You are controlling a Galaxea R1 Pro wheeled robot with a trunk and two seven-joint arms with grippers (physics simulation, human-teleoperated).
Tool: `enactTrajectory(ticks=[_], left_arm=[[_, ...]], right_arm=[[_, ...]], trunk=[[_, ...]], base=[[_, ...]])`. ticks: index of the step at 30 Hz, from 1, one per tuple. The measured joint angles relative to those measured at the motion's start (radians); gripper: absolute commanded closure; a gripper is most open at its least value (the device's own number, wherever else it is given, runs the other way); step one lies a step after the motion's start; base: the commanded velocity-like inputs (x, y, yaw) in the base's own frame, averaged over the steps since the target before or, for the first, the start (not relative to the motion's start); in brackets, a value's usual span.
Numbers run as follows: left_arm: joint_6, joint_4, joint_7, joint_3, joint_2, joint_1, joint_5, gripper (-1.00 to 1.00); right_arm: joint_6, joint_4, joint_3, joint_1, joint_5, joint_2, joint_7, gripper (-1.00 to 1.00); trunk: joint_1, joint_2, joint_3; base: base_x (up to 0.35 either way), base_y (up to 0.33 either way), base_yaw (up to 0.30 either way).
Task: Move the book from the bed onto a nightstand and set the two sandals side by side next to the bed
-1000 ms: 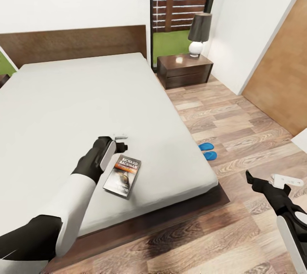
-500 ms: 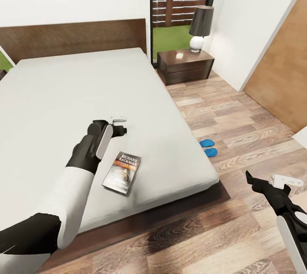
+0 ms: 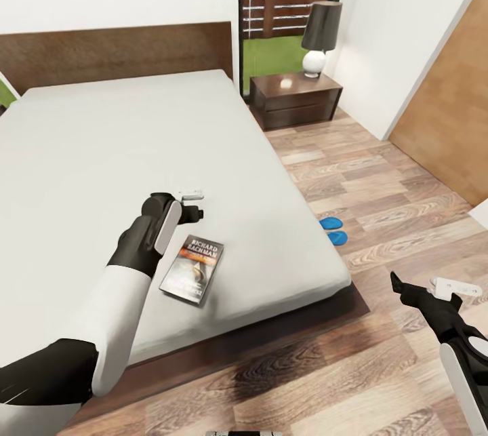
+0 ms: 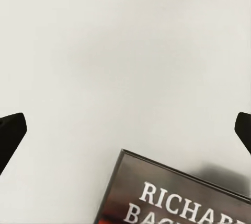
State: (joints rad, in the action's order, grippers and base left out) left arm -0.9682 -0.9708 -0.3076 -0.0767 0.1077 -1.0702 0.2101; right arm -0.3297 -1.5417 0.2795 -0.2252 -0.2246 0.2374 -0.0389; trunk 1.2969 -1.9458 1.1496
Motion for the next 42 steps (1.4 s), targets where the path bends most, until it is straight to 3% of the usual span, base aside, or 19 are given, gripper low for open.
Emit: enactTrajectory(ticks=[5, 9, 15, 19, 25, 32, 42], left_arm=[[0.0, 0.0, 0.002, 0.001, 0.0, 0.0, 0.001, -1.0], [-0.001, 0.046, 0.002, 0.005, 0.001, 0.0, 0.007, -1.0], [-0.003, 0.085, -0.005, 0.006, 0.001, 0.0, 0.093, -1.0], [-0.003, 0.089, -0.007, 0.006, 0.001, 0.0, 0.115, -1.0], [-0.003, 0.098, -0.007, 0.006, -0.001, 0.0, 0.121, -1.0], [-0.003, 0.107, -0.008, 0.006, -0.002, 0.0, 0.121, -1.0], [-0.003, 0.108, -0.007, 0.006, -0.002, 0.0, 0.121, -1.0]], right_arm=[[0.0, 0.0, 0.0, 0.0, 0.0, 0.0, 0.0, -1.0], [0.0, 0.0, 0.0, 0.0, 0.0, 0.0, 0.0, -1.0], [0.0, 0.0, 0.0, 0.0, 0.0, 0.0, 0.0, -1.0], [0.0, 0.0, 0.0, 0.0, 0.0, 0.0, 0.0, -1.0], [0.0, 0.0, 0.0, 0.0, 0.0, 0.0, -0.001, -1.0], [0.0, 0.0, 0.0, 0.0, 0.0, 0.0, -0.001, -1.0], [0.0, 0.002, 0.0, 0.0, 0.0, 0.0, -0.001, -1.0]], trunk=[[0.019, -0.035, 0.016], [0.019, -0.035, 0.016], [0.019, -0.035, 0.016], [0.019, -0.035, 0.016], [0.019, -0.035, 0.016], [0.046, -0.084, 0.038], [0.058, -0.105, 0.047]], base=[[0.0, 0.0, 0.0], [0.0, 0.0, 0.0], [0.0, 0.0, 0.0], [0.0, 0.0, 0.0], [0.0, 0.0, 0.0], [0.0, 0.0, 0.0], [0.0, 0.0, 0.0]])
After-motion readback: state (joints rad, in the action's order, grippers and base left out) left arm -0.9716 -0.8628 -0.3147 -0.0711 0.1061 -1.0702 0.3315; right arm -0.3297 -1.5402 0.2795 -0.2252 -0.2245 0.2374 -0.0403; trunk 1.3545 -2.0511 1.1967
